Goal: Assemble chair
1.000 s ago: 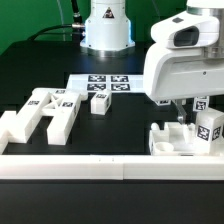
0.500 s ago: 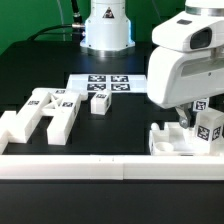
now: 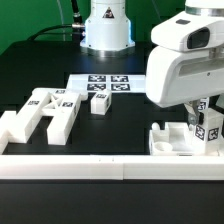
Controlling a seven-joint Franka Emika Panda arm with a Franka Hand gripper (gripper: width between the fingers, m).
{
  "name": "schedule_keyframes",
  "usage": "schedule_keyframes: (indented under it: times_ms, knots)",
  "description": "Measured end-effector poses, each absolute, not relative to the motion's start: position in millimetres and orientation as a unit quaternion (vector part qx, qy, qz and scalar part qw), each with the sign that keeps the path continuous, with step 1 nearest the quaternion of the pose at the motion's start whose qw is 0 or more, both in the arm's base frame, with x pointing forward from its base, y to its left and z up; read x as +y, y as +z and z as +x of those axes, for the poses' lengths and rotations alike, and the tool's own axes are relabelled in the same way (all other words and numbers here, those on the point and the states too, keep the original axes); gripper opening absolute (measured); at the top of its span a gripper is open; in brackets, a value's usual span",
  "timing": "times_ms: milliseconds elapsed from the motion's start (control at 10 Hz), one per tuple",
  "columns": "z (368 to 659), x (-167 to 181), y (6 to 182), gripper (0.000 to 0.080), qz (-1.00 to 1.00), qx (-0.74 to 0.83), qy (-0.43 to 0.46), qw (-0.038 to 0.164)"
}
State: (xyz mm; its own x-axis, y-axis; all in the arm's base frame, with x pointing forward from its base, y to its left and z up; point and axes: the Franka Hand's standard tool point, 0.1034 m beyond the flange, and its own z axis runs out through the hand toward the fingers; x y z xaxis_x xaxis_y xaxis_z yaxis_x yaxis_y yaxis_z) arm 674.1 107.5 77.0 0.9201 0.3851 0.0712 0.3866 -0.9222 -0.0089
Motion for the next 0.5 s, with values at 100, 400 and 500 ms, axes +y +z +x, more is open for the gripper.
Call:
schedule_keyframes:
  times_ms: [100,400,500]
  knots:
    - [674.0,107.9,77.0,0.0289,-0.987,-0.157,-0.034,0.013]
    - [674.2,109.2,77.1,0.0289,-0.999,-0.013,-0.033,0.022]
    - [674.1,109.8,77.0,0.0289,-0.999,0.028,-0.032,0.024]
